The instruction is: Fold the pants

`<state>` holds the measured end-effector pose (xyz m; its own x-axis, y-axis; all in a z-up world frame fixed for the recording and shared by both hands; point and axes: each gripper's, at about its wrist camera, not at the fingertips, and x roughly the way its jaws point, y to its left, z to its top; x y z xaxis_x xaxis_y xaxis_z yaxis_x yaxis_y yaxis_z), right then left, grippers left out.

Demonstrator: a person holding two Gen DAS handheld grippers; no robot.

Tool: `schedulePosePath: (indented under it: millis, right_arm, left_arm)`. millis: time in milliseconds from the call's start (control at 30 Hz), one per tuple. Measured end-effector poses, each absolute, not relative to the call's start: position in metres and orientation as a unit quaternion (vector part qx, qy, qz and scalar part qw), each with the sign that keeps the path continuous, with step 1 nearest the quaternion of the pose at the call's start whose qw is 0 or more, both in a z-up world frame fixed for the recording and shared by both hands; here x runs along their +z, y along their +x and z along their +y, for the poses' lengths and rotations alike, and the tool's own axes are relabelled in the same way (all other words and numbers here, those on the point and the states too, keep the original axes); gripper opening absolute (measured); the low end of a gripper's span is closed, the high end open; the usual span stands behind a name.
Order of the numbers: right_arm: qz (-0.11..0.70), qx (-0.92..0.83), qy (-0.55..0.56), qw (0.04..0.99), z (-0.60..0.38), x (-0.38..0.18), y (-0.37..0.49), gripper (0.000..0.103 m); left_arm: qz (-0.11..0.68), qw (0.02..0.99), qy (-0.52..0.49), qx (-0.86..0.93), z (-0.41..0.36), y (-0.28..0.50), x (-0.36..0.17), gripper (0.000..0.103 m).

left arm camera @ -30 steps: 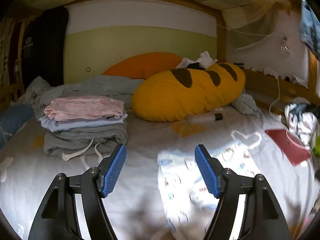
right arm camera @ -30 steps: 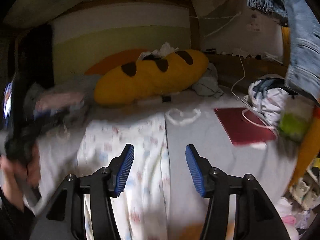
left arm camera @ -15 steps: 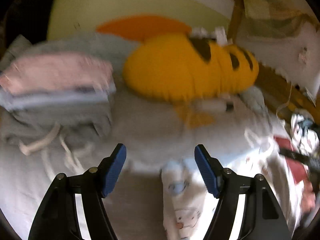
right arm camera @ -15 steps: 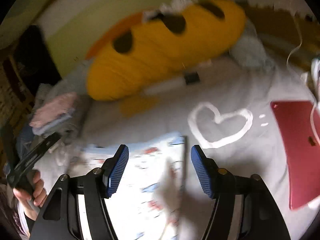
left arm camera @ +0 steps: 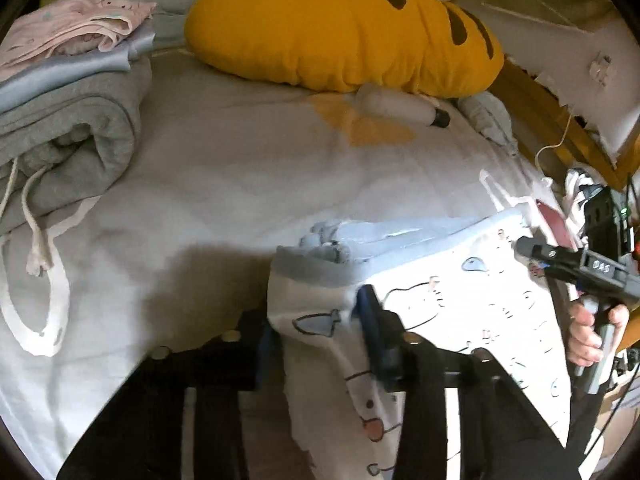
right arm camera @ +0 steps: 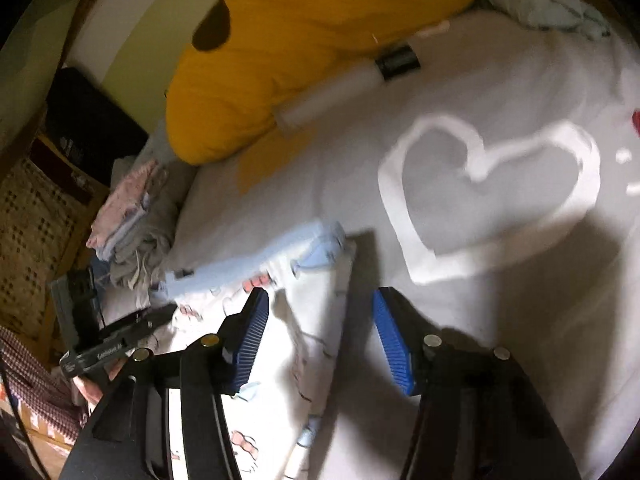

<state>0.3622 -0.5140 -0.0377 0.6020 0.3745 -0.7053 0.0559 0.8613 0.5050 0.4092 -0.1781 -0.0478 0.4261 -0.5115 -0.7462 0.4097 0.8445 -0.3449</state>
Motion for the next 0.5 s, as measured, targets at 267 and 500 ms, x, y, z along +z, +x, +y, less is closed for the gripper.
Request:
schedulePosePath:
  millis: [267,500]
  right_arm:
    - [0.434,0.077,0.173,0.881,-0.467,-0.029,0.381,0.004]
    - [0.386,0.120,0.089,0.910,-0.419,0.010,0.409,0.004]
  left_arm:
    - [0.397,0.882,-0.067,-0.246,-0.169,0.402,-0.028,0.008]
    - [0.325,0.927,-0.058,-0.178,-0.145,0.403,0.000,0.007]
